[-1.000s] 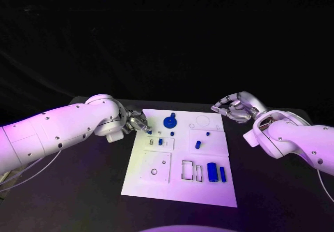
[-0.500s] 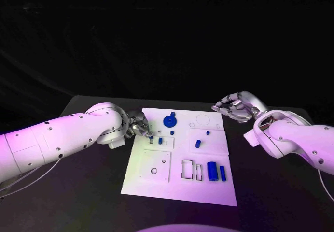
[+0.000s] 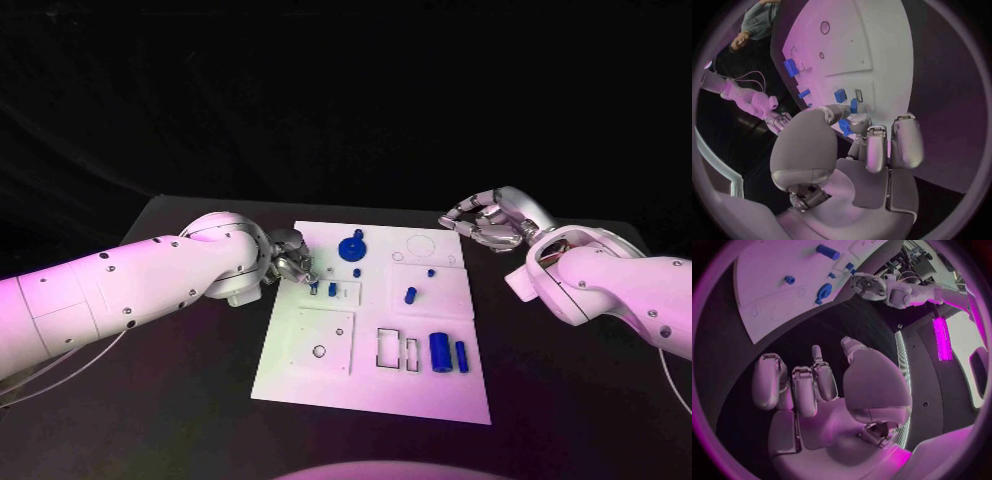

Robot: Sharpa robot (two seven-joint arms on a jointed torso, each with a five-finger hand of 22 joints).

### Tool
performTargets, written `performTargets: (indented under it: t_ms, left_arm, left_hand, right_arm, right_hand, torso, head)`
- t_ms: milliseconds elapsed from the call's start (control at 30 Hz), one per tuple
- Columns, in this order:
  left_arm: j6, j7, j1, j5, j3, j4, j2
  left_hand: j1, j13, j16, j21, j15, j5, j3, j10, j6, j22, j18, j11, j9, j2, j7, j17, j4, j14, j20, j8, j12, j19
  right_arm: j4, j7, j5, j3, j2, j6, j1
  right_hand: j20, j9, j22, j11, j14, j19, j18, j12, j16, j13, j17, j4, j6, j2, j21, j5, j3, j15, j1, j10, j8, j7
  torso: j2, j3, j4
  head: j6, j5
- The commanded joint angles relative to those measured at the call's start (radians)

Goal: Assemble the parts on the task board

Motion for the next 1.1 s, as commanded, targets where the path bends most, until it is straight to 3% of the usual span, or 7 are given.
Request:
performTargets:
  t_ms: [33, 1100]
  left_arm:
    - [0.04, -0.002, -0.001, -0.021, 0.0, 0.003, 0.003]
    - [0.088, -0.023, -0.005, -0.035, -0.003, -0.001, 0.006]
  left_hand:
    - [0.007, 0.002, 0.004, 0.005, -0.006, 0.005, 0.167, 0.007, 0.018, 0.001, -0.012, -0.001, 0.046, -0.001, -0.014, 0.263, -0.161, 0.104, -0.005, 0.006, 0.005, 0.004]
    - [0.004, 0.003, 0.004, 0.005, -0.006, 0.007, 0.171, 0.009, 0.02, 0.002, -0.012, -0.001, 0.046, -0.005, -0.015, 0.263, -0.164, 0.104, -0.005, 0.007, 0.006, 0.004]
  right_arm:
    - [0.001, 0.005, -0.004, 0.0, 0.0, 0.009, -0.001]
    - [0.002, 0.006, -0.004, 0.0, -0.002, 0.009, -0.001]
  right_hand:
    - [-0.002, 0.001, 0.039, -0.001, 0.072, -0.003, 0.019, -0.005, -0.004, 0.081, 0.11, 0.001, -0.006, 0.012, -0.005, 0.003, -0.007, -0.008, 0.001, -0.002, 0.006, 0.003]
    - [-0.002, 0.001, 0.039, -0.001, 0.072, -0.003, 0.019, -0.005, -0.004, 0.081, 0.11, 0.001, -0.006, 0.012, -0.005, 0.003, -0.007, -0.008, 0.001, -0.002, 0.006, 0.003]
  torso:
    - [-0.001, 0.0, 0.0005]
    - [-0.001, -0.0002, 0.0003]
  head:
    - [0.0, 0.0]
    - [-0.002, 0.0]
